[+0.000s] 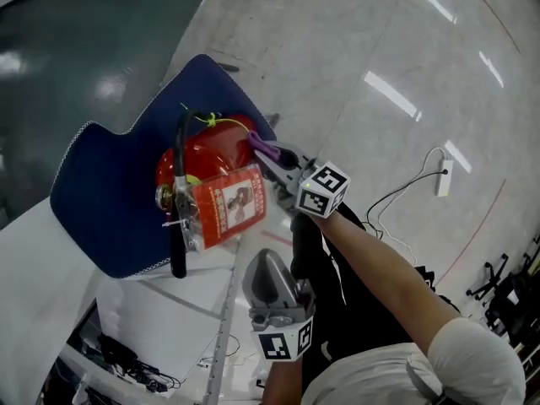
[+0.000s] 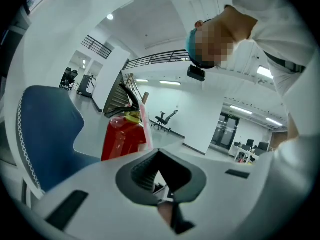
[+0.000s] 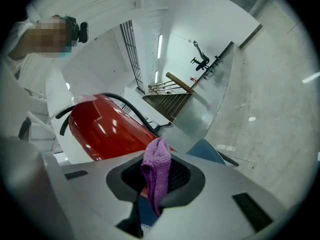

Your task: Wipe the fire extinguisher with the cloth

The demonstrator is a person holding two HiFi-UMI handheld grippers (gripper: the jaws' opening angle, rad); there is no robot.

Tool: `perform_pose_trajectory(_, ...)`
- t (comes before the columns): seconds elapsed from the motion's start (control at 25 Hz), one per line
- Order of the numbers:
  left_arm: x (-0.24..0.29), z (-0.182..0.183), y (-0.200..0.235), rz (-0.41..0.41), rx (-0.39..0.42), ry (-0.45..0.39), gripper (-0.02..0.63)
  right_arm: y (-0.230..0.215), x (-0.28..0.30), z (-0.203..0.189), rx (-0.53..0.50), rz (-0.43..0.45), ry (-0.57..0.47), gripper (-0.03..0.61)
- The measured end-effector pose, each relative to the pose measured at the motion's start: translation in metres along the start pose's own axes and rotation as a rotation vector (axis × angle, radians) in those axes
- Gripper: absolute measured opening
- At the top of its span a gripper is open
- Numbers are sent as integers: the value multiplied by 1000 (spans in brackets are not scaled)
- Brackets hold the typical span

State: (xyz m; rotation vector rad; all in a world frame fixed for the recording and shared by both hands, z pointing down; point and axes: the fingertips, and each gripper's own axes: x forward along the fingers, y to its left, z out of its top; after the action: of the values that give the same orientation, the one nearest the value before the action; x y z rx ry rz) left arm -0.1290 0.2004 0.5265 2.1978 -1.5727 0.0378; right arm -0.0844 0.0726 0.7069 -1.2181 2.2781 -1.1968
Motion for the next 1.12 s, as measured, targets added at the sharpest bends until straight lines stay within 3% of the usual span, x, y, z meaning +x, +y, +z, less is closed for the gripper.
perform_pose_trajectory(0.28, -25, 50, -13, 16, 12, -29, 5, 72, -17, 56, -12, 52, -36, 57)
perform_pose_trajectory(0.56, -43, 103, -29, 0, 15, -84, 5, 144, -28, 116, -94, 139, -52, 57)
perform_pose_trajectory(0.84, -67, 146, -39, 10, 25, -132, 5, 208, -48, 95, -193, 245, 112, 57)
perform_pose_trajectory(1.12, -83, 182, -44, 24, 56, -180, 5, 269, -97, 99, -411, 227, 221, 57)
